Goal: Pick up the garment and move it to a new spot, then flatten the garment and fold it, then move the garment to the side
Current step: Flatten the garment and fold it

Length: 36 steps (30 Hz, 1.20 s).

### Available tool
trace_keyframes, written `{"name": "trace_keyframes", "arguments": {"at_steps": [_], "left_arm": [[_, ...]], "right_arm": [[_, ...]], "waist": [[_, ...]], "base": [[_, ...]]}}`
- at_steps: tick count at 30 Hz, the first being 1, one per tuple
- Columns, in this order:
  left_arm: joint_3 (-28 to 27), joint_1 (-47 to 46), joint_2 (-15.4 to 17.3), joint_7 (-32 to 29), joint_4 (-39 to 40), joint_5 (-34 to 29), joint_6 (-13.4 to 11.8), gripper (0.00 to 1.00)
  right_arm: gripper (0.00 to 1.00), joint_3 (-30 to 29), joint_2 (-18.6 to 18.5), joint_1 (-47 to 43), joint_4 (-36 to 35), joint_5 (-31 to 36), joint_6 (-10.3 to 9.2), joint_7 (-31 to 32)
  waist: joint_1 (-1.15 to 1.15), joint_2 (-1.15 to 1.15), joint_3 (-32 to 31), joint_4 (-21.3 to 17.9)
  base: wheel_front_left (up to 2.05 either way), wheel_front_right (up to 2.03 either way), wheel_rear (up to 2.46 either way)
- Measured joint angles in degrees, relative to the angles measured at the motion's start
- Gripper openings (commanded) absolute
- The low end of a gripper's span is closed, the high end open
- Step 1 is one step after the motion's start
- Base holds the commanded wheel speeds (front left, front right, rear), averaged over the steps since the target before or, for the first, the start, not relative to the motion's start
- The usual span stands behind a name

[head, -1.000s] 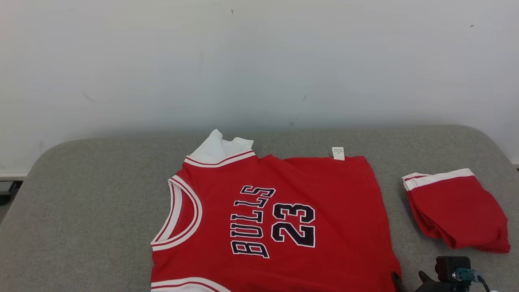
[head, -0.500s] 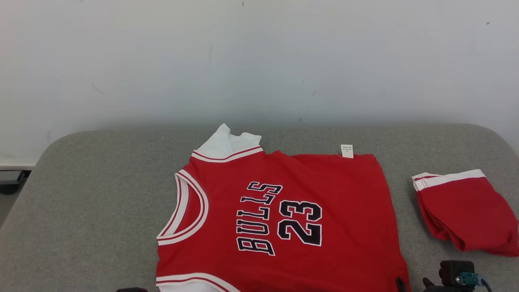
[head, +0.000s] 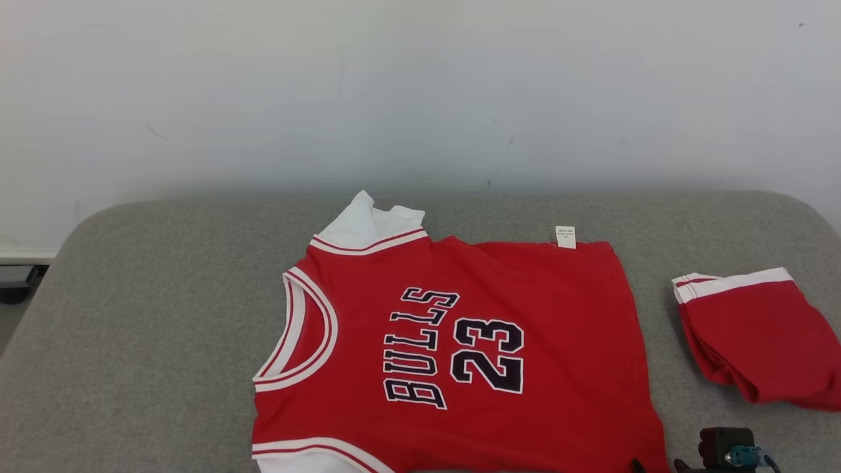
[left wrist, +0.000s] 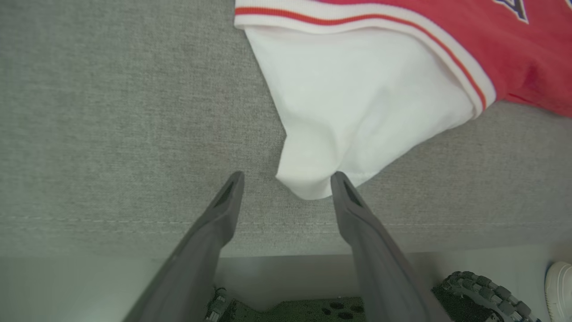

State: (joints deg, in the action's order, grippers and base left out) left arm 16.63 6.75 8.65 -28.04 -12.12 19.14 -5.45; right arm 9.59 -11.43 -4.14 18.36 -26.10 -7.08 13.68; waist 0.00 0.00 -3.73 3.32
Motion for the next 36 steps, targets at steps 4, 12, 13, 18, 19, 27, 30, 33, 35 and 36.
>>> {"name": "trace_keyframes", "arguments": {"at_steps": [4,12,13,18,19,27,30,33,35,36], "left_arm": [[-0.38,-0.05,0.0,0.0,-0.36,0.41,0.42,0.77],[-0.6,-0.43,-0.3,0.02,-1.41,0.58,0.43,0.88],[-0.62,-0.59,-0.4,0.02,-1.57,0.58,0.43,0.89],[-0.57,-1.36,-0.55,0.02,-2.2,0.59,0.45,0.94],[-0.57,-1.36,-0.55,0.02,-2.2,0.59,0.45,0.94],[0.0,-1.35,-1.2,0.32,-3.18,1.07,1.0,0.42],[0.08,-1.36,-1.21,0.41,-3.27,1.07,1.01,0.35],[0.05,-1.36,-1.21,0.53,-3.28,1.07,1.01,0.08],[-0.09,-1.36,-1.2,0.97,-3.24,1.07,1.01,0.01],[-0.13,-1.36,-1.19,1.27,-3.23,1.07,1.01,0.0]], "right_arm": [[1.0,0.18,0.38,0.05,0.25,0.0,0.0,0.27],[1.0,0.37,0.38,0.11,1.1,0.01,0.0,0.53],[1.0,0.37,0.38,0.13,1.51,0.01,0.0,0.6],[1.0,0.52,0.41,0.12,2.43,0.0,0.0,1.02],[1.0,0.52,0.41,0.12,2.43,0.0,0.0,1.02],[0.55,0.85,0.71,0.12,3.35,0.0,0.02,1.3],[0.36,0.87,0.7,0.12,3.52,0.0,0.03,1.46],[0.0,0.94,0.69,0.12,3.58,0.0,0.03,1.46],[0.0,0.99,0.68,0.11,3.65,0.0,0.04,1.47],[0.0,1.0,0.67,0.1,3.68,0.0,0.05,1.48]], "waist": [[0.0,0.0,0.19,-0.17],[0.0,0.0,0.41,-0.22],[0.0,0.0,0.41,-0.22],[0.0,0.0,0.47,-0.23],[0.0,0.0,0.47,-0.23],[0.0,0.0,0.51,-0.12],[0.0,0.0,0.43,-0.09],[0.0,0.0,0.33,-0.12],[0.0,0.0,0.26,-0.16],[0.0,0.0,0.23,-0.18]], "base": [[0.0,0.0,0.0],[0.0,0.0,0.0],[0.0,0.0,0.0],[0.0,0.0,0.0],[0.0,0.0,0.0],[0.0,0.0,0.0],[0.0,0.0,0.0],[0.0,0.0,0.0],[0.0,0.0,0.0],[0.0,0.0,0.0]]}}
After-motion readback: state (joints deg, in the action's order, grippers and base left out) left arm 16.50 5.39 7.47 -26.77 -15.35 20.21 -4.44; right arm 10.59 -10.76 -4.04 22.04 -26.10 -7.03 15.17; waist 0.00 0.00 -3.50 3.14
